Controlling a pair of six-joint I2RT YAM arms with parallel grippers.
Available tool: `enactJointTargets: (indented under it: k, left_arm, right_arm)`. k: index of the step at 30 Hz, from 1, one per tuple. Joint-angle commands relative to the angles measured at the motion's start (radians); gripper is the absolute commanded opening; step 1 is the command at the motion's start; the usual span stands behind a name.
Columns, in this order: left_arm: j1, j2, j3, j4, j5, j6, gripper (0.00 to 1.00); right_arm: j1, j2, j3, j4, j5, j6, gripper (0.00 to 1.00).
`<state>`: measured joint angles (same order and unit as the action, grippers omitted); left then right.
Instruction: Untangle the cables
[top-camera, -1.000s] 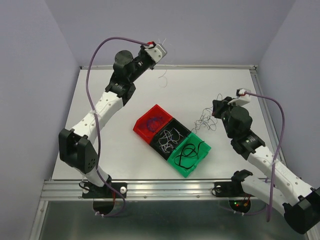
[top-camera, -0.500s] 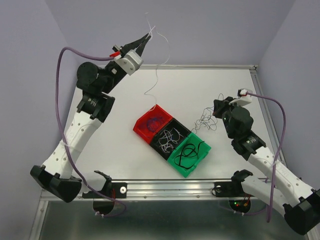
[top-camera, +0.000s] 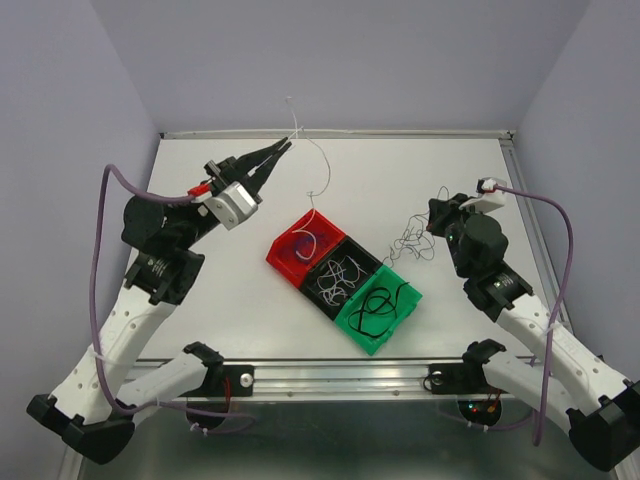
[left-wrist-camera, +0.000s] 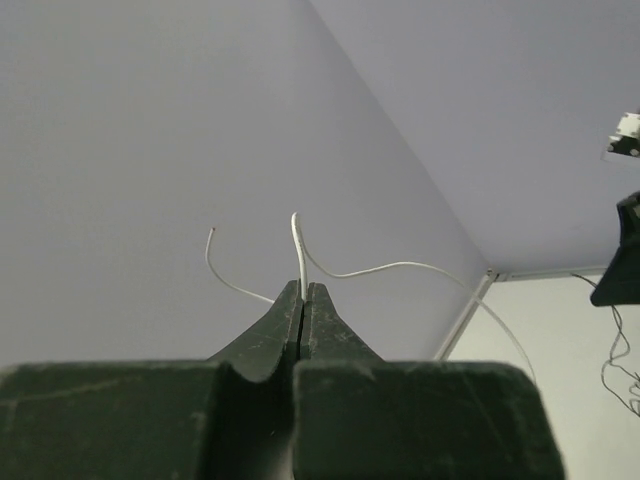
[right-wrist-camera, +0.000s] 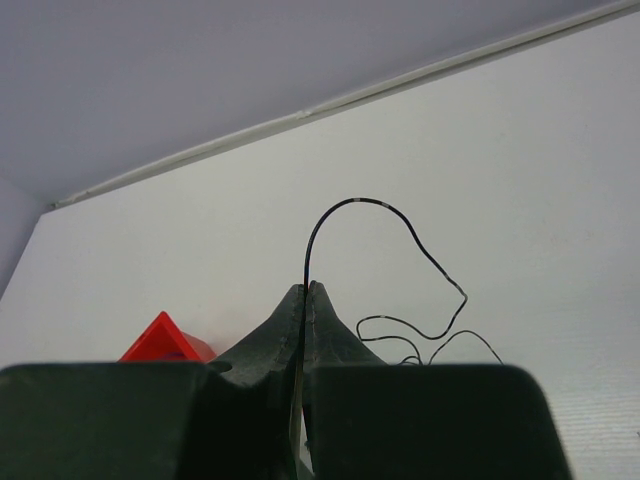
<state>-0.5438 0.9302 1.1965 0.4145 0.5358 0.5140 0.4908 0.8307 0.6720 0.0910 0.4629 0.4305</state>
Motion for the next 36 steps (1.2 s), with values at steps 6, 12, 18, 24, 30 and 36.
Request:
enactJointTargets:
  k: [6,12,18,24,30,36]
  left_arm:
    - [-0.007,-0.146,-0.204,0.004,0.052,-0.014,0.0]
    - [-0.007,-0.142,-0.301,0.003,0.064,0.0,0.0]
    - [-0.007,-0.145,-0.316,-0.017,0.049,0.023,0.0]
    - [-0.005,-0.2,-0.344,-0.032,0.099,-0.015,0.0]
    - [-0.005,-0.217,-0.321,-0.072,0.145,-0.051,0.0]
    - [-0.007,-0.174,-0.324,-0.069,0.174,-0.069,0.0]
  right_arm:
    - [-0.003,-0.016,-0.02,0.062,0.02,-0.01,0.01]
    - [-0.001,-0.013,-0.019,0.062,0.019,-0.009,0.01]
    - [-0.001,-0.013,-0.02,0.062,0.013,-0.009,0.01]
    - [-0.003,-0.015,-0.02,0.062,0.008,-0.007,0.01]
    - [-0.003,-0.01,-0.02,0.062,0.005,-0.007,0.0]
    - [-0.003,-0.012,-0.02,0.062,0.006,-0.007,0.01]
